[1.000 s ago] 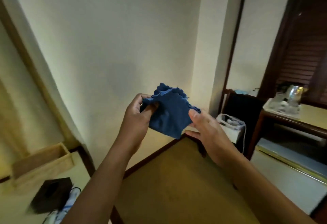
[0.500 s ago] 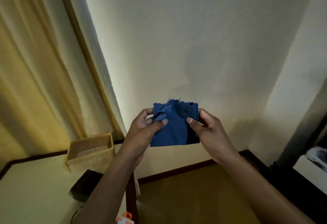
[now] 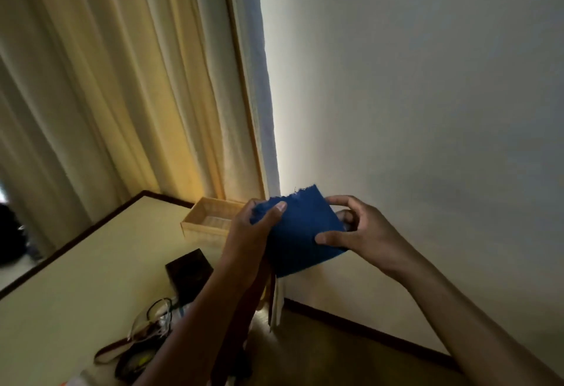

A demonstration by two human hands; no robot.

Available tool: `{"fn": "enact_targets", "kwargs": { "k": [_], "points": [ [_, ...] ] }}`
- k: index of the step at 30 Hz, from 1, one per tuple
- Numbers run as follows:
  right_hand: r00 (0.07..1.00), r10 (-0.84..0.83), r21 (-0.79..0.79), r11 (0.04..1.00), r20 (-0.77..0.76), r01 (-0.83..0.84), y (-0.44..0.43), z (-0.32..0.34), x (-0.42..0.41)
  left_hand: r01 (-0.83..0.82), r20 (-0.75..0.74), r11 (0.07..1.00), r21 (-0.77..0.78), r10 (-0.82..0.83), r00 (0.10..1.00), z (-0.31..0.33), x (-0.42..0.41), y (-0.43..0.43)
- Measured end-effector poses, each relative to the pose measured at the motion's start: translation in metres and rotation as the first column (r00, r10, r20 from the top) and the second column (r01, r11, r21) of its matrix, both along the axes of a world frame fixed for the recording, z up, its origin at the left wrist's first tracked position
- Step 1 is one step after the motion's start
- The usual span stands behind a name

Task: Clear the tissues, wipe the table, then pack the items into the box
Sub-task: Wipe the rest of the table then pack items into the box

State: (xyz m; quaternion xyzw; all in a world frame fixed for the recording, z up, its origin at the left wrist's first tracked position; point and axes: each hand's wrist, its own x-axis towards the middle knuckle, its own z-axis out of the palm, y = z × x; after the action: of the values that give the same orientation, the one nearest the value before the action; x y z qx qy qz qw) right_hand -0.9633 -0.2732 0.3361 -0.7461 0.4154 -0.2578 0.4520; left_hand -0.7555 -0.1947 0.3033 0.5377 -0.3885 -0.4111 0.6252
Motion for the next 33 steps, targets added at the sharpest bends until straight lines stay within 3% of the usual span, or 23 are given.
{"fn": "enact_targets", "kwargs": {
  "k": [3,7,10,13,16,20,23,28,33],
  "points": [
    [0.996,0.082,0.091,0.993,-0.034,-0.079,-0.028,-0.019,0.007,-0.085,-0.031,0.996,-0.011,0.085,0.996,-0.019,0.005,-0.008],
    [0.988,0.115,0.151,0.98,0.104,-0.13,-0.067,-0.045,0.034,-0.136,-0.143,0.99,0.04,0.14,0.98,-0.048,0.018,-0.028],
    [0.973,0.106,0.224,0.963,0.203,-0.152,-0.097,-0.063,0.069,-0.154,-0.222,0.979,0.135,0.181,0.958,-0.078,0.039,-0.054],
    [0.971,0.093,0.189,0.973,0.222,-0.136,-0.123,-0.081,0.109,-0.161,-0.233,0.957,0.242,0.218,0.948,-0.115,0.068,-0.084],
    [0.983,0.111,0.099,0.987,0.148,-0.126,-0.161,-0.105,0.154,-0.22,-0.209,0.901,0.373,0.312,0.927,-0.164,0.112,-0.123],
    [0.978,0.164,-0.047,0.984,-0.128,-0.171,-0.211,-0.138,0.205,-0.321,-0.125,0.763,0.561,0.461,0.878,-0.225,0.159,-0.175],
    [0.95,0.169,-0.074,0.978,-0.262,-0.194,-0.242,-0.161,0.232,-0.33,-0.171,0.701,0.632,0.542,0.823,-0.247,0.182,-0.209],
    [0.934,0.138,-0.095,0.979,-0.329,-0.178,-0.267,-0.193,0.251,-0.357,-0.157,0.634,0.686,0.608,0.778,-0.281,0.207,-0.248],
    [0.912,0.069,-0.222,0.96,-0.403,-0.171,-0.278,-0.223,0.259,-0.397,-0.06,0.535,0.746,0.648,0.76,-0.292,0.221,-0.258]
  ]
}}
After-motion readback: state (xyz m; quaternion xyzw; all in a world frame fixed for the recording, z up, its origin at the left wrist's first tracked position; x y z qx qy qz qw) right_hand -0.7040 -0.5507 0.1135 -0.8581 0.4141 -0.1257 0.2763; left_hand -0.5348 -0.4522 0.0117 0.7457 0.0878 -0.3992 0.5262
